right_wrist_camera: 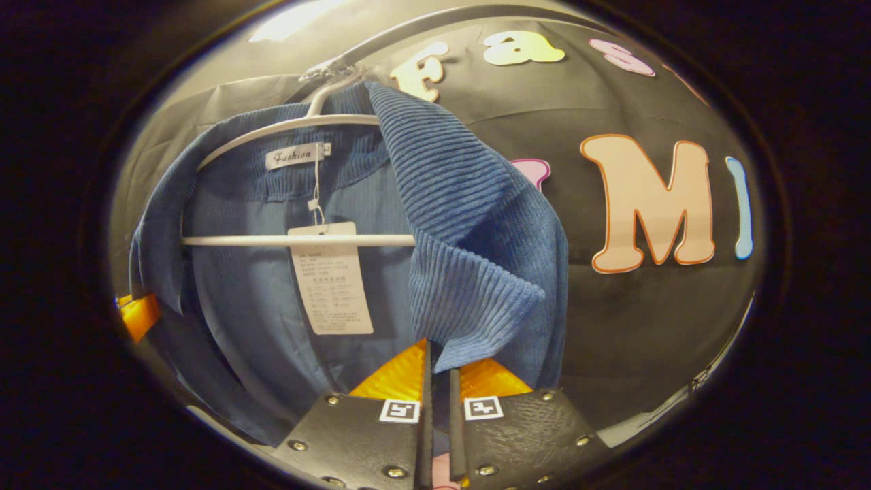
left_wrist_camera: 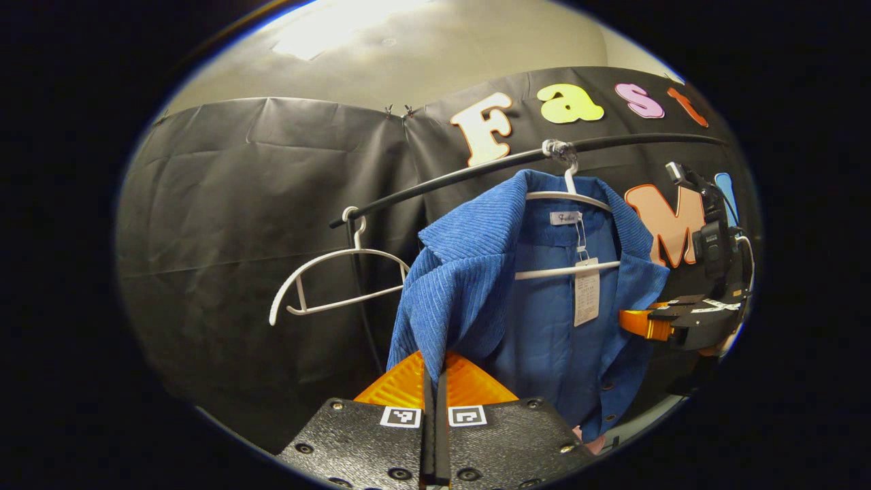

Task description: Grasp the clothes on the hanger with both hands and then place them into the laundry hamper below.

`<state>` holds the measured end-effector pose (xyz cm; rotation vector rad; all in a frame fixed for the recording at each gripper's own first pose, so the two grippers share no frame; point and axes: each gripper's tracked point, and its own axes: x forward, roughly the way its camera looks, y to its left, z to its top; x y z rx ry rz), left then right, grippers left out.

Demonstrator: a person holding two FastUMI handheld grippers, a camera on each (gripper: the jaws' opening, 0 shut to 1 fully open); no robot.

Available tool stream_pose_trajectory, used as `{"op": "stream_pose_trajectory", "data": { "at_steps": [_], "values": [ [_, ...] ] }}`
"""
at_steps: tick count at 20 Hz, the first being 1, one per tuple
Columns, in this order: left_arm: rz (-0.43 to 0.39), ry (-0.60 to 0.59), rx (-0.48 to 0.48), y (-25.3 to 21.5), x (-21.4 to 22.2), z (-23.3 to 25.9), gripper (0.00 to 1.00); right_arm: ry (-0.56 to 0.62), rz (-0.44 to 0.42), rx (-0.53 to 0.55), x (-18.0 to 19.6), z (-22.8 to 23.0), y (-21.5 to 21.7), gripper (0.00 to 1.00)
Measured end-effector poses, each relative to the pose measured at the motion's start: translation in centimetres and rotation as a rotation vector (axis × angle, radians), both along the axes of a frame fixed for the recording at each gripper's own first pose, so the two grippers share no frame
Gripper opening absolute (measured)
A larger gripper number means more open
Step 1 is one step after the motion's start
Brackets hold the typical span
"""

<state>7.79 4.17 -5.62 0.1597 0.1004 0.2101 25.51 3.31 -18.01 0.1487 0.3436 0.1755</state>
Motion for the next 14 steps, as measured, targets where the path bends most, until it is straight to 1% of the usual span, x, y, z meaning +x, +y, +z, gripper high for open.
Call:
{"op": "stream_pose_trajectory", "data": {
  "at_steps": [1,3,7,11,14],
  "values": [
    [0.006,-0.005,-0.006,0.2,-0.1,0.3,0.01,-0.009,-0.018,0.001,0.1,0.4,-0.5,0.1],
    [0.022,-0.018,-0.012,0.8,-0.3,1.2,0.01,-0.033,-0.058,-0.032,0.3,1.3,-2.1,0.1],
    [0.061,-0.054,-0.019,2.5,-0.1,3.4,0.01,-0.067,-0.102,-0.087,0.7,3.0,-4.9,0.1],
    [0.088,-0.091,-0.003,4.4,0.4,5.4,0.0,-0.091,-0.149,-0.078,1.4,4.4,-7.1,0.1],
    [0.096,-0.114,0.015,5.5,1.1,6.8,0.02,-0.104,-0.174,-0.077,2.3,5.2,-8.6,0.1]
  ]
}}
